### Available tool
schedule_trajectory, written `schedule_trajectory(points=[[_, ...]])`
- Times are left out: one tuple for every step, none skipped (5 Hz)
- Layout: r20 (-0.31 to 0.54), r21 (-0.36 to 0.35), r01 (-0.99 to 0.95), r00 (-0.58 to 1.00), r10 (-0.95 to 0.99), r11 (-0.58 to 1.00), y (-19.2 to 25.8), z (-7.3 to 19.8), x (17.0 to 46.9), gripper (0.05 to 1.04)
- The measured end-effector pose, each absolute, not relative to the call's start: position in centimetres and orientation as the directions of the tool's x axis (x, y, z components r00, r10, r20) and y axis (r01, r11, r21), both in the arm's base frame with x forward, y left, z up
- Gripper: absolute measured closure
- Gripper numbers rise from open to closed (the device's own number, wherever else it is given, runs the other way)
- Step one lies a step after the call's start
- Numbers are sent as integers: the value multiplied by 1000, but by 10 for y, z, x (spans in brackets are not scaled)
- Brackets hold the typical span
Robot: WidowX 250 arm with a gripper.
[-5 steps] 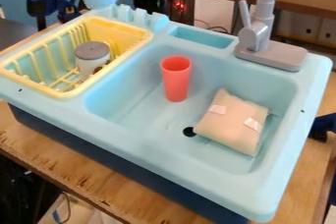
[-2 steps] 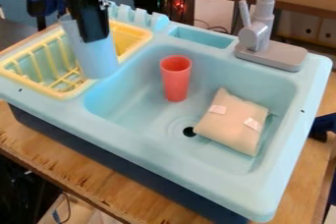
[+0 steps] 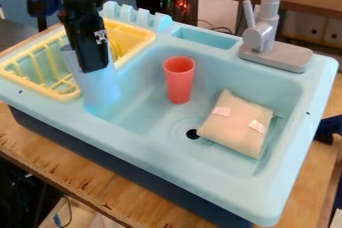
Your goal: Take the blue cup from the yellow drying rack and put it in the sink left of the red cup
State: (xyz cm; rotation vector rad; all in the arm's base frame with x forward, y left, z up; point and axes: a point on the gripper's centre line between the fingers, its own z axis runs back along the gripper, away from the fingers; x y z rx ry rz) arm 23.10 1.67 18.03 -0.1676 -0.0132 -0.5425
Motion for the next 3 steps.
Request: schedule_trajectory(points=[[50,-140,536,844,-534,833,6,173,231,996],[42,-83,533,846,-532,842,-1,165,235,996],[-22,-20,522,853,-522,853,-5,145,243,995]])
